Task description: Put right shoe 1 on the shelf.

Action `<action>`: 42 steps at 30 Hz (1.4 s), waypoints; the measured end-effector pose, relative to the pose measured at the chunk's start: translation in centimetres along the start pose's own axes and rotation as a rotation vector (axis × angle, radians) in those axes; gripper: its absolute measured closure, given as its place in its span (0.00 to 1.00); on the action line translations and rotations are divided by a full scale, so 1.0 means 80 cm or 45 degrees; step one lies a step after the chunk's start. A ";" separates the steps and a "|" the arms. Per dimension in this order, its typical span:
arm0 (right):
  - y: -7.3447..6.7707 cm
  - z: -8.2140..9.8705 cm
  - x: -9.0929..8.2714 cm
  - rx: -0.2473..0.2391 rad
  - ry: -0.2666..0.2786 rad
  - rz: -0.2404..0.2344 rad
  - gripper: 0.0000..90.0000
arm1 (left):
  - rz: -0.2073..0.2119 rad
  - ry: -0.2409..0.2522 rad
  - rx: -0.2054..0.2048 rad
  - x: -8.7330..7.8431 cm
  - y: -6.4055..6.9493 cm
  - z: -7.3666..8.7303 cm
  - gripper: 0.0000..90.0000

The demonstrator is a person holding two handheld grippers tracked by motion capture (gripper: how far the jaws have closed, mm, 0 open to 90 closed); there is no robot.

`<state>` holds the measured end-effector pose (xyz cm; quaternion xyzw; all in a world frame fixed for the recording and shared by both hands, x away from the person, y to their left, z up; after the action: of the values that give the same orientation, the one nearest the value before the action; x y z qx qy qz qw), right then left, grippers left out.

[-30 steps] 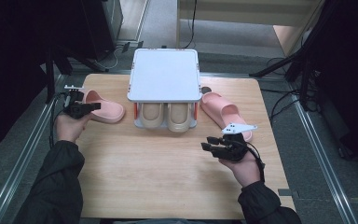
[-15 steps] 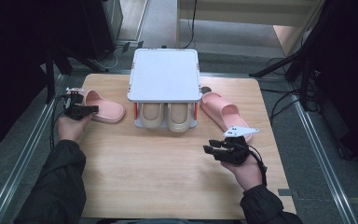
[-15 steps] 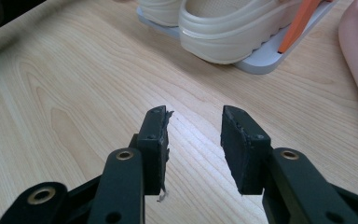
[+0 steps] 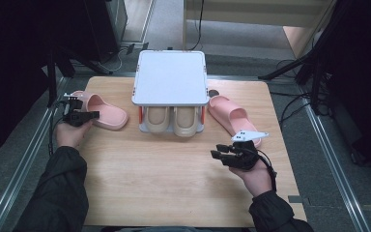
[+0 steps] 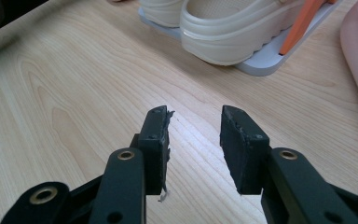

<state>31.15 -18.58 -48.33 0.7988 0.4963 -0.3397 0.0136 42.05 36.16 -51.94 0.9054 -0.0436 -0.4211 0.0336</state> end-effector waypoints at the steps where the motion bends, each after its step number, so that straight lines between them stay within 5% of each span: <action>1: 0.000 0.000 0.000 -0.005 0.005 -0.001 0.70 | 0.003 -0.011 -0.002 -0.001 -0.001 0.001 0.99; 22: 0.001 -0.009 0.008 -0.031 -0.009 -0.024 0.70 | 0.022 -0.026 0.000 -0.016 -0.023 0.014 0.98; 33: 0.003 -0.017 0.020 -0.037 -0.026 -0.065 0.70 | 0.028 -0.035 -0.020 -0.023 -0.033 0.022 0.96; 38: 0.002 -0.019 0.023 -0.044 -0.017 -0.085 0.70 | 0.024 -0.064 -0.081 -0.031 -0.037 0.022 0.94; 42: 0.003 -0.021 0.025 -0.039 -0.020 -0.093 0.70 | 0.044 -0.020 -0.073 -0.044 -0.034 0.018 0.88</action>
<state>32.77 -16.50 -48.23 0.7770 0.5302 -0.3388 0.0173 38.88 39.19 -50.46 0.8998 -0.0474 -0.4286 0.0667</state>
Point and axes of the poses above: each handheld gripper's, and its own axes: x roughly forward along the jaws, z roughly out of its underside, y roughly to its right, the point moved 1 cm from there along x, roughly forward along the jaws, and after that the axes turned 11 degrees about -z, right-handed, at the moved point
